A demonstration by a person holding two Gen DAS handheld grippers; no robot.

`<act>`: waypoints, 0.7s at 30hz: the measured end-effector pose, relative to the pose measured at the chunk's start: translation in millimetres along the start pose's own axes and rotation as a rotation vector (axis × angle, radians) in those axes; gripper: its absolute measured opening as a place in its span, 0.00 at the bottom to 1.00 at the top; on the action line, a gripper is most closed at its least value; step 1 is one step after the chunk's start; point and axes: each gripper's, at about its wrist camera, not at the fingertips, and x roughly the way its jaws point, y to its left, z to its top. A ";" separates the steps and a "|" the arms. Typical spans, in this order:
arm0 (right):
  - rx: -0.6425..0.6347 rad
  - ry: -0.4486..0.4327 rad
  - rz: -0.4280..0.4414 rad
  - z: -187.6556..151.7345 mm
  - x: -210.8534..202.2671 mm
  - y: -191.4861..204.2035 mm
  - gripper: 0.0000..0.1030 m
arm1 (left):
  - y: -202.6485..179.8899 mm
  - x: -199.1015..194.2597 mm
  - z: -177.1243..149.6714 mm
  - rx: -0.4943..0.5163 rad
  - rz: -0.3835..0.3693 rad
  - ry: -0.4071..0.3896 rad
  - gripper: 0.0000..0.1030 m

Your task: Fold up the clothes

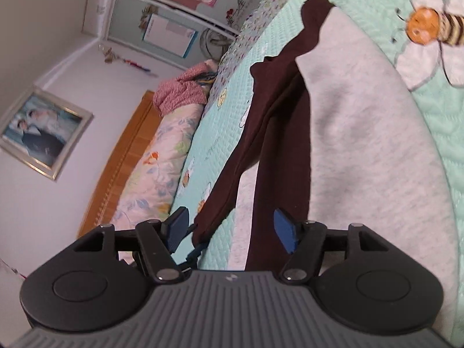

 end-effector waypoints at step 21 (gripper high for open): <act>0.040 -0.004 -0.105 -40.9 -42.8 21.7 0.68 | -40.5 20.6 17.9 0.348 0.182 0.037 0.13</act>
